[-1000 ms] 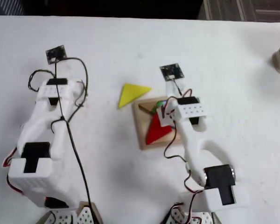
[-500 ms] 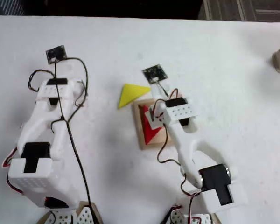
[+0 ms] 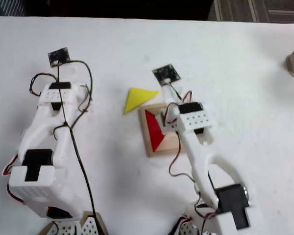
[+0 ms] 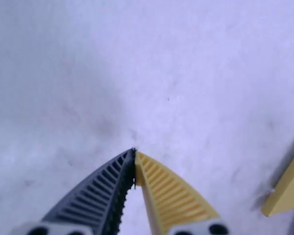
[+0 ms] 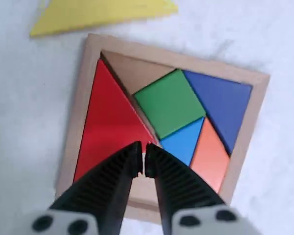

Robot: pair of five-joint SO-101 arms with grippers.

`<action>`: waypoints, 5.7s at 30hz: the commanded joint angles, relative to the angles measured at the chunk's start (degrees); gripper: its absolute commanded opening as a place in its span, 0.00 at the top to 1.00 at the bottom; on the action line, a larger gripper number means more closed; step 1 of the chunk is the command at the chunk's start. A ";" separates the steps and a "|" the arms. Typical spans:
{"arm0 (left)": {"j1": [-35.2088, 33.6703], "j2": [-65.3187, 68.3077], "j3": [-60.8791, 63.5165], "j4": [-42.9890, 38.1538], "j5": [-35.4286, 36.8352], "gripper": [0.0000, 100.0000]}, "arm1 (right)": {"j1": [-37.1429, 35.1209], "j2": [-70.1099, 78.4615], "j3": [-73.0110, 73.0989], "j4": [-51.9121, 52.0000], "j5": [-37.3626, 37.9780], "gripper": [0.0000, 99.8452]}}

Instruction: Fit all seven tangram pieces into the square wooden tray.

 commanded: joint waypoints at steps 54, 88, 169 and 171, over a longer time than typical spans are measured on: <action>1.10 -0.31 -2.46 1.23 -0.62 0.98 | -4.09 -1.27 8.09 -8.66 0.26 0.98; 1.19 -0.31 -2.90 1.85 -0.62 0.98 | -11.30 4.44 -3.52 -12.97 0.70 0.98; 1.10 -0.40 -1.49 -1.76 -5.45 0.98 | 30.20 -10.68 1.23 20.88 23.56 0.98; 1.10 -0.40 -1.49 -1.76 -5.45 0.98 | 26.51 -13.41 2.20 24.84 24.18 0.98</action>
